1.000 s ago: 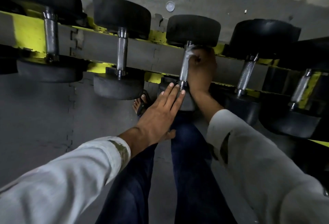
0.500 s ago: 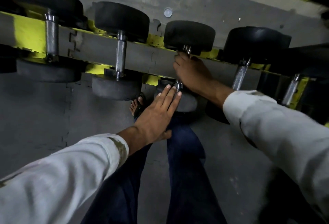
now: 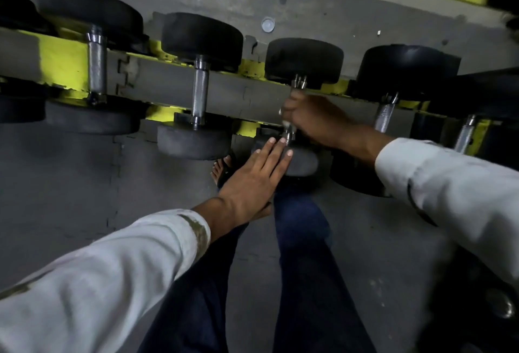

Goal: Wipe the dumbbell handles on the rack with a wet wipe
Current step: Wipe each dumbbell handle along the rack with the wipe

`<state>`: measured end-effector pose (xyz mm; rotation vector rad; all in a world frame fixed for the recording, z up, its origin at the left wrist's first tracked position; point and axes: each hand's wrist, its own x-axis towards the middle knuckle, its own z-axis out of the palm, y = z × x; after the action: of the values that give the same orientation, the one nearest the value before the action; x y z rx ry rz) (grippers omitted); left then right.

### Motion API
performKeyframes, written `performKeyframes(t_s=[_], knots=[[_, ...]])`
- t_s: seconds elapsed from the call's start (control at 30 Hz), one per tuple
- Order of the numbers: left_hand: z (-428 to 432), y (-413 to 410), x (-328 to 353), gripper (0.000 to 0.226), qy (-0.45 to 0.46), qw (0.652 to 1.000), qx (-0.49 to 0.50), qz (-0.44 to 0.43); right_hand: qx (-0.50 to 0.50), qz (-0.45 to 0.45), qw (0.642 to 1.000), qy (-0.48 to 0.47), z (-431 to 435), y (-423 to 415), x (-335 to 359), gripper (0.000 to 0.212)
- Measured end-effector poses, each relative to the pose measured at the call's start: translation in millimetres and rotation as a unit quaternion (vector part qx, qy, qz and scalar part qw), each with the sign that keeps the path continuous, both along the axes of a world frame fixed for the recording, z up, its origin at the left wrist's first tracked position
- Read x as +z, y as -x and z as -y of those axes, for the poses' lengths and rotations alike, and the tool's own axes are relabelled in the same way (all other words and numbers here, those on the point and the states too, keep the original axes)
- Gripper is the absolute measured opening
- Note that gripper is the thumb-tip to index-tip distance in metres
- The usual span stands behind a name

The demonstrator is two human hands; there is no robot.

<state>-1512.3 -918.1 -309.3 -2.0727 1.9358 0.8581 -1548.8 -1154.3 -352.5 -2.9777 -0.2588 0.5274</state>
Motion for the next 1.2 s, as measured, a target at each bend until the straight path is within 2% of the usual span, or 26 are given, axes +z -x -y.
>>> performKeyframes(t_s=[0.07, 0.13, 0.27, 0.4, 0.43, 0.47, 0.53, 0.57, 0.6, 0.73, 0.77, 0.8, 0.83, 0.9, 0.93, 1.03, 1.07, 1.1, 1.17, 1.2], knots=[[0, -1, -1, 0.127, 0.001, 1.000, -0.006, -0.002, -0.028, -0.030, 0.997, -0.071, -20, 17, 1, 0.010], [-1, -2, -2, 0.128, -0.001, 1.000, -0.007, -0.003, -0.172, -0.033, 0.971, -0.162, -25, 32, -2, 0.009], [0, 2, -1, 0.127, 0.003, 1.000, 0.007, 0.001, -0.453, -0.031, 0.854, -0.254, -30, 46, -10, 0.012], [-2, 9, 3, 0.128, 0.013, 0.999, 0.024, 0.030, -0.593, -0.086, 0.758, -0.259, -26, 37, -24, 0.011], [-2, 9, 2, 0.130, 0.016, 0.999, 0.029, 0.029, -0.629, -0.087, 0.720, -0.279, -23, 32, -29, 0.011], [-3, 10, 2, 0.130, 0.020, 0.999, 0.031, 0.028, -0.674, -0.087, 0.659, -0.323, -19, 26, -34, 0.013], [-3, 11, -2, 0.131, 0.023, 0.999, 0.033, 0.027, -0.728, -0.075, 0.484, -0.479, -11, 12, -45, 0.015], [-3, 11, -3, 0.132, 0.021, 0.999, 0.032, 0.025, -0.730, -0.057, 0.409, -0.545, -6, 7, -53, 0.015], [-3, 12, -4, 0.132, 0.020, 0.999, 0.031, 0.024, -0.726, -0.032, 0.360, -0.585, 0, 1, -58, 0.016], [-3, 17, -5, 0.133, 0.021, 0.999, 0.036, 0.034, -0.734, 0.009, 0.250, -0.632, 10, -11, -84, 0.013], [-3, 18, -5, 0.133, 0.022, 0.998, 0.040, 0.034, -0.748, 0.022, 0.217, -0.627, 6, -11, -87, 0.020], [-3, 19, -5, 0.132, 0.022, 0.998, 0.043, 0.035, -0.759, 0.026, 0.204, -0.618, 1, -8, -89, 0.026], [-2, 20, -5, 0.130, 0.020, 0.998, 0.044, 0.038, -0.758, 0.027, 0.200, -0.620, -3, -3, -84, 0.023], [-2, 20, -7, 0.120, 0.016, 0.998, 0.040, 0.046, -0.762, -0.001, 0.258, -0.593, -14, 10, -66, 0.008], [-3, 20, -7, 0.116, 0.016, 0.998, 0.039, 0.047, -0.766, -0.018, 0.319, -0.558, -19, 17, -50, 0.009], [-2, 20, -6, 0.123, 0.004, 0.998, 0.038, 0.050, -0.701, -0.091, 0.554, -0.440, -26, 40, -34, 0.020], [0, 20, -6, 0.130, -0.003, 0.998, 0.035, 0.049, -0.675, -0.112, 0.606, -0.404, -26, 43, -33, 0.021], [1, 21, -5, 0.136, -0.011, 0.998, 0.034, 0.043, -0.661, -0.119, 0.633, -0.386, -25, 44, -31, 0.022], [2, 21, -3, 0.141, -0.020, 0.998, 0.039, 0.033, -0.645, -0.113, 0.656, -0.376, -24, 44, -25, 0.021], [1, 21, -3, 0.142, -0.022, 0.998, 0.042, 0.032, -0.627, -0.100, 0.682, -0.363, -26, 46, -23, 0.021]])
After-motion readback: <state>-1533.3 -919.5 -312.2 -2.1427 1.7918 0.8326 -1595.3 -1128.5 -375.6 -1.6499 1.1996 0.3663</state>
